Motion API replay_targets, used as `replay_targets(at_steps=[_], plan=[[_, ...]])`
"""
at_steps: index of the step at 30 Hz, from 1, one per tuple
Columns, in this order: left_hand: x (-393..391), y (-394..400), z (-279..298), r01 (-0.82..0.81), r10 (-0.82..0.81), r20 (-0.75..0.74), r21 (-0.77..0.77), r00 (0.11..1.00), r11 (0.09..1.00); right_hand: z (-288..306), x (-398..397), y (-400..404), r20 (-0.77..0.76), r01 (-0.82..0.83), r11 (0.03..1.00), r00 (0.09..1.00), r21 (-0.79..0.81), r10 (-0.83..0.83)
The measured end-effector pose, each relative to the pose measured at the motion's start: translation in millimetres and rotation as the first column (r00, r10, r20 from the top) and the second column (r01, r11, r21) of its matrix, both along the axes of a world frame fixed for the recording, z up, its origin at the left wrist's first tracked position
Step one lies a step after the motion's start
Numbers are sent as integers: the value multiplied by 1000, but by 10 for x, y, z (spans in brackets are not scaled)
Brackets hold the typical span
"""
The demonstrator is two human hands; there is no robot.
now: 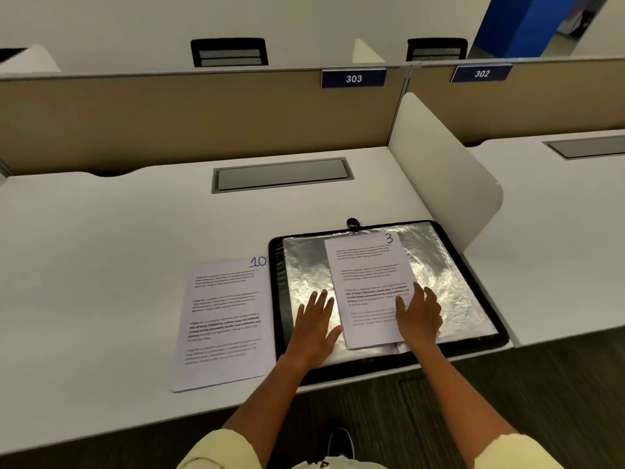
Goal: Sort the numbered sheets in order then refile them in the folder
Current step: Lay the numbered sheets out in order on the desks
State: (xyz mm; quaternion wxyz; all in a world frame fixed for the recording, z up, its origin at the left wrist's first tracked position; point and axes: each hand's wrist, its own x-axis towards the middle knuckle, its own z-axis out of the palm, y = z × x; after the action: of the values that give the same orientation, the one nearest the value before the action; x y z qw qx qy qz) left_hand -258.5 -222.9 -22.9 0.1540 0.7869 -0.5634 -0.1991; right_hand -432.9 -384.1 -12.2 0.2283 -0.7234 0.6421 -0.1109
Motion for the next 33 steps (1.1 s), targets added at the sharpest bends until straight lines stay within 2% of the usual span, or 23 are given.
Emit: replay_targets(at_steps=[7, 12, 25, 30, 33], plan=[[-311, -241, -99, -35, 42, -62, 107, 997, 994, -21, -203, -363, 60, -32, 997, 998, 64, 28], [-372, -263, -143, -55, 63, -52, 134, 997, 989, -106, -262, -475, 230, -15, 996, 973, 89, -6], [-495, -334, -177, -163, 165, -12, 109, 986, 981, -123, -425, -578, 393, 51, 997, 917, 62, -71], [-517, -349, -186, -197, 201, -61, 66, 978, 978, -190, -449, -527, 437, 87, 996, 897, -21, -69], [-505, -342, -199, -258, 253, -142, -21, 957, 966, -132, -409, -480, 510, 104, 994, 857, -25, -77]])
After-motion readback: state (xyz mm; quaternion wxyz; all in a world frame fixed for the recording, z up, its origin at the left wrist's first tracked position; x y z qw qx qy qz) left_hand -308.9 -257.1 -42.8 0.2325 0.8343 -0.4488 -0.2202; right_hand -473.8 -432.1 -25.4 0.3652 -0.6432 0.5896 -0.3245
